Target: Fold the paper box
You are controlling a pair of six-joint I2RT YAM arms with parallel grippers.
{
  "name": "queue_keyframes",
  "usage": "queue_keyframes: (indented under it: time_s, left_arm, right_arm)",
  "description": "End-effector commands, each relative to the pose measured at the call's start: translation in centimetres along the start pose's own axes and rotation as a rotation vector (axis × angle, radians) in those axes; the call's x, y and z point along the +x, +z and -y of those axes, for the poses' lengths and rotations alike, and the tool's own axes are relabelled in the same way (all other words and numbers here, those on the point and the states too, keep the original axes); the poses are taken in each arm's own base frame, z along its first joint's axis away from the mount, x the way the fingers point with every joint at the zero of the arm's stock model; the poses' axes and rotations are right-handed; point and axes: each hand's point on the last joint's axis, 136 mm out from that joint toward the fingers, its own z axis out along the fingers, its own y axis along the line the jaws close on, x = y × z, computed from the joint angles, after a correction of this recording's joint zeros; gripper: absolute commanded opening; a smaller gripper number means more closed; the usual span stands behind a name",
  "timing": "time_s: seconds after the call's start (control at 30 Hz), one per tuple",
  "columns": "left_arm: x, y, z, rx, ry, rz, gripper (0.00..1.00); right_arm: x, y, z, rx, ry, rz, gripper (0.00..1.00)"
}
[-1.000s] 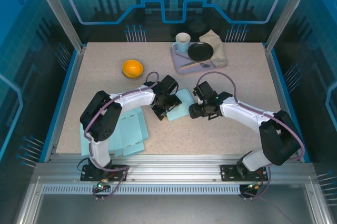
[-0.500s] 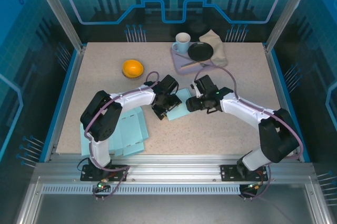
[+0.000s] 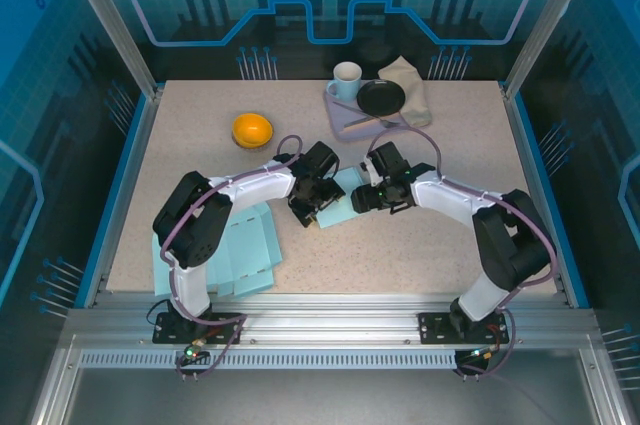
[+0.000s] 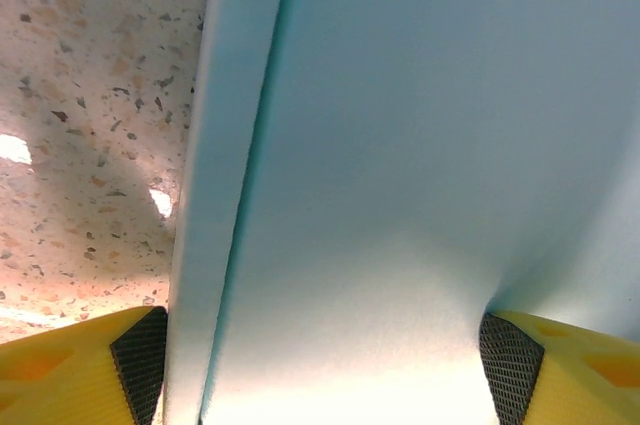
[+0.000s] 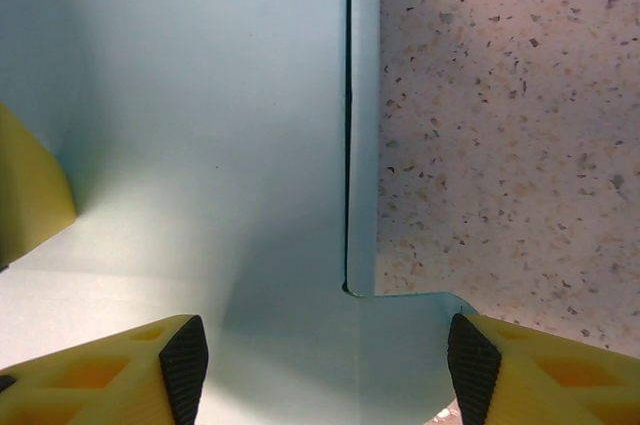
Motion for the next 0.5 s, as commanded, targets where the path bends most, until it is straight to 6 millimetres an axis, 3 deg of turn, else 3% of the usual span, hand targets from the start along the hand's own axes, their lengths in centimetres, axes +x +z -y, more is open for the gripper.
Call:
queue_keyframes:
  time_s: [0.0,0.23,0.47]
  left_arm:
    - [-1.5,2.6,-5.5,-0.216,-0.044,0.043,0.83]
    - [-1.4,2.9,-5.7,-0.220,-0.053,0.034,0.83]
    - [-1.3,3.0,-5.9,-0.226,-0.061,0.029,0.83]
  right_arm:
    - [0.7,1.0,-0.7,-0.060,0.028,-0.026,0.67]
    - [1.7,1.2,-1.9,-0.132,0.062,-0.082,0.63]
    - [2.1,0.5,-3.0,-0.209,0.108,-0.128,0.52]
